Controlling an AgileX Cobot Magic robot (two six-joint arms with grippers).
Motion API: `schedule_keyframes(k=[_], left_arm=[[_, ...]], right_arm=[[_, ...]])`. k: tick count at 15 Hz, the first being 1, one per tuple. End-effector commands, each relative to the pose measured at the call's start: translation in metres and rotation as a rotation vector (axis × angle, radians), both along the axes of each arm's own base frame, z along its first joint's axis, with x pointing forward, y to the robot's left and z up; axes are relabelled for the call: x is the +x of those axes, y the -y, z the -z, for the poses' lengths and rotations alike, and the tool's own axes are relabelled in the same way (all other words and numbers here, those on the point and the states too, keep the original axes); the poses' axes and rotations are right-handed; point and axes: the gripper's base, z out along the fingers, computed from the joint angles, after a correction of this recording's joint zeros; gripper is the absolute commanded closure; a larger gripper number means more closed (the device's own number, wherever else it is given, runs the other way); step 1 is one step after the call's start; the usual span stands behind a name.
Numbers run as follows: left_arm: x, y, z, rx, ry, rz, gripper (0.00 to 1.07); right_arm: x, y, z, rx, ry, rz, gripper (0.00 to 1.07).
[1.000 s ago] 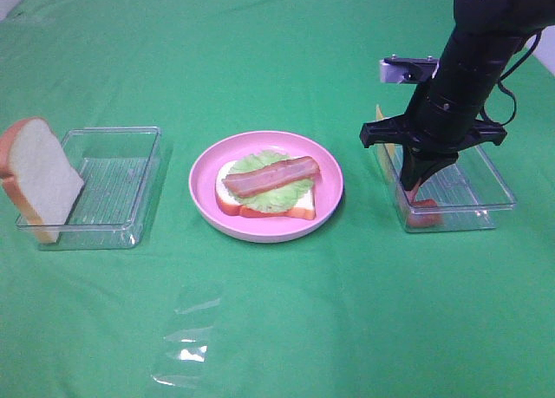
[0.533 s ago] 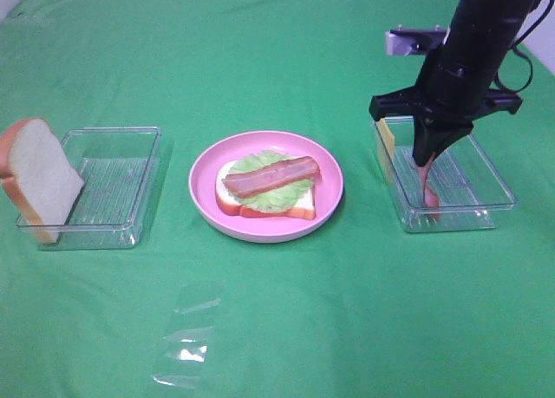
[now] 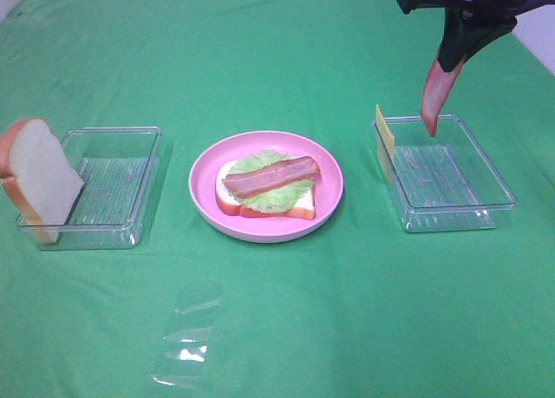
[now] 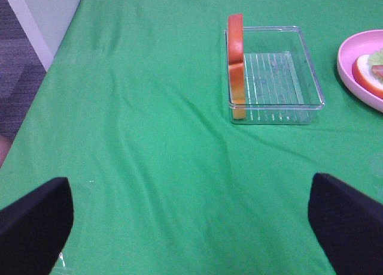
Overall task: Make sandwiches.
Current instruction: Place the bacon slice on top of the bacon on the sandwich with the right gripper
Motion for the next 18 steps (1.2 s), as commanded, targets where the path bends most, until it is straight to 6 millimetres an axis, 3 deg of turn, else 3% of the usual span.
schedule_keyframes(k=[1, 3, 5, 6, 8, 12, 15, 18], left_arm=[[-0.002, 0.0, 0.0, 0.001, 0.019, -0.002, 0.07], [-0.002, 0.0, 0.0, 0.001, 0.019, -0.002, 0.07], [-0.002, 0.0, 0.0, 0.001, 0.019, -0.002, 0.07], [-0.002, 0.0, 0.0, 0.001, 0.019, -0.002, 0.07], [-0.002, 0.0, 0.0, 0.001, 0.019, -0.002, 0.07], [-0.002, 0.0, 0.0, 0.001, 0.019, -0.002, 0.07], [-0.002, 0.0, 0.0, 0.001, 0.019, -0.002, 0.07], [-0.002, 0.0, 0.0, 0.001, 0.019, -0.002, 0.07]], right_arm=[[-0.003, -0.01, -0.007, 0.039, 0.011, -0.029, 1.07], [-0.006, -0.027, -0.006, 0.046, 0.027, -0.077, 1.07], [-0.01, -0.058, -0.005, 0.066, 0.078, -0.148, 1.07], [-0.014, -0.091, 0.002, 0.094, 0.112, -0.213, 1.07], [-0.018, -0.123, 0.014, 0.136, 0.127, -0.273, 1.07], [-0.019, -0.165, 0.048, 0.185, 0.115, -0.33, 1.07], [-0.013, -0.181, 0.082, 0.213, 0.064, -0.323, 1.07], [-0.008, -0.183, 0.103, 0.19, 0.032, -0.345, 1.07]])
